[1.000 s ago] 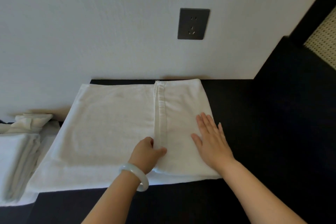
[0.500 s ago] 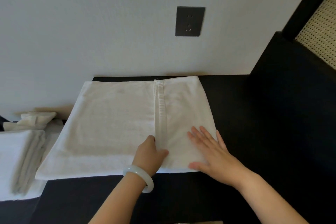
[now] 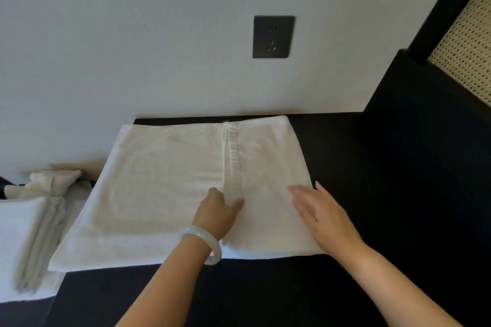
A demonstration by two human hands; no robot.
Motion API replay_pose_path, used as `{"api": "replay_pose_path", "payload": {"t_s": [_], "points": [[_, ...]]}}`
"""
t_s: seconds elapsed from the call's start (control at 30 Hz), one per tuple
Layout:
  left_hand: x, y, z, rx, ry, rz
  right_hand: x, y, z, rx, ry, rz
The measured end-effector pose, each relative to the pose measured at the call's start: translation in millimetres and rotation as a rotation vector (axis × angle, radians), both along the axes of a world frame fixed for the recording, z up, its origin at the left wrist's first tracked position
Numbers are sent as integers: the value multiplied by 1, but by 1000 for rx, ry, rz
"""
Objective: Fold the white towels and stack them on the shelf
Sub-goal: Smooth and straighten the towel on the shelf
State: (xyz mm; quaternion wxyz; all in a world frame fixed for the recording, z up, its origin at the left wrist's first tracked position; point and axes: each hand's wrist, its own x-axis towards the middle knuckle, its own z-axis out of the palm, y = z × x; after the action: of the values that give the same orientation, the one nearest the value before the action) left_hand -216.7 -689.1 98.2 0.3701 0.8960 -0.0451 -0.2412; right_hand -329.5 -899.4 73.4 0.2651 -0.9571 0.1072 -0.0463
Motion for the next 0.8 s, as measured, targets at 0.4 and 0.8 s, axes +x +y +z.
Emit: {"api": "replay_pose_path", "payload": {"t_s": [0.4,0.8], "points": [[18,-7,-24,-128,-307,29,15,38,-21,-304,303,-95],[20,25,-27,-668,-112,-27,39,57,-5,-287,209,-45]]}}
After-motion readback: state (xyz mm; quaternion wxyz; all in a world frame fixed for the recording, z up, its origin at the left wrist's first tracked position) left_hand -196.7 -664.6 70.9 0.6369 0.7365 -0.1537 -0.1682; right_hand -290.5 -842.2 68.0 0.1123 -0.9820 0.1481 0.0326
